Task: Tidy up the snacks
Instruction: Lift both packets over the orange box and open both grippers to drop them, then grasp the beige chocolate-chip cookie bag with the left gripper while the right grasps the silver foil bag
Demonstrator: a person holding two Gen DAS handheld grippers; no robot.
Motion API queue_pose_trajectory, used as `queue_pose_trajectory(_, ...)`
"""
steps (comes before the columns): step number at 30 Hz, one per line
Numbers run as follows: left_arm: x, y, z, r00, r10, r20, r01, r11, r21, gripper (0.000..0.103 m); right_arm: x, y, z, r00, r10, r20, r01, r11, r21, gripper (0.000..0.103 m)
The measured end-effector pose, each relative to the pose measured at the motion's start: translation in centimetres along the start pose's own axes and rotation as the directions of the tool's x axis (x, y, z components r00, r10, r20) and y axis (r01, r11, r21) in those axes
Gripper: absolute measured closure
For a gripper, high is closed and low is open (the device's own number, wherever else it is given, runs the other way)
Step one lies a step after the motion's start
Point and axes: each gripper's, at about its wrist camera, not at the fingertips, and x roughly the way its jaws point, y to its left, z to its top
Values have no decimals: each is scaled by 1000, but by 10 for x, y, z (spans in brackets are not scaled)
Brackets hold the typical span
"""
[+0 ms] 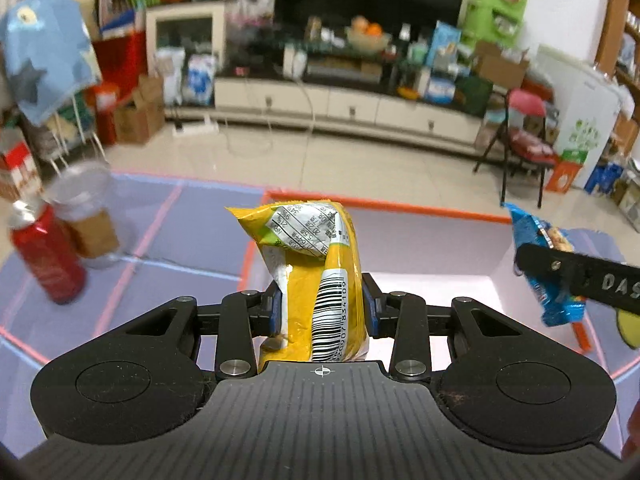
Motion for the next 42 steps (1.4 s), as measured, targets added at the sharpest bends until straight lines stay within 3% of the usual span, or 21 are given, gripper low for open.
queue_pose_trajectory(2,19,-2,1,999,23,-26,-23,1000,3,81,21,-1,1,999,-27,-33,27,1000,-10,48)
queue_pose_trajectory(4,30,-1,0,999,33,-37,-33,999,4,80,33,-3,-1,997,-29,-65,29,1000,-8,40)
queue_pose_trajectory(7,26,5,-2,998,-1,-55,1,1000,-2,78,29,-10,-3,998,-30,-58,32,999,24,32)
queue_pose_trajectory(11,-30,23,-14,998,-9,54,11,1000,-21,46,-38,-22,-12,997,-24,66,23,999,25,23)
queue_pose_trajectory(13,-63,34,-27,994,-4,106,8,999,-31,41,-84,-34,-29,988,-49,144,46,999,24,11)
queue_pose_trajectory(16,-104,46,-58,990,-3,138,10,999,-47,37,-142,-52,-71,965,-127,231,128,992,12,8)
queue_pose_trajectory(18,-122,51,-80,990,8,144,0,998,-57,36,-164,-62,-99,960,-157,231,146,987,62,7)
queue_pose_trajectory(20,-128,55,-104,990,56,126,-47,996,-80,35,-172,-63,-124,969,-144,199,120,985,125,7)
queue_pose_trajectory(23,-128,54,-133,991,95,98,-86,992,-91,37,-165,-33,-155,974,-137,180,126,990,70,7)
queue_pose_trajectory(26,-125,43,-153,989,117,89,-114,993,-36,37,-146,6,-171,980,-119,157,124,992,-25,7)
queue_pose_trajectory(29,-118,37,-159,987,133,88,-134,991,8,36,-127,31,-183,975,-166,150,180,980,-86,6)
queue_pose_trajectory(35,-110,43,-160,987,138,82,-139,990,15,31,-107,38,-182,959,-232,165,242,969,-41,1)
queue_pose_trajectory(42,-107,49,-157,987,151,62,-152,988,15,31,-79,51,-185,952,-284,116,290,956,-36,4)
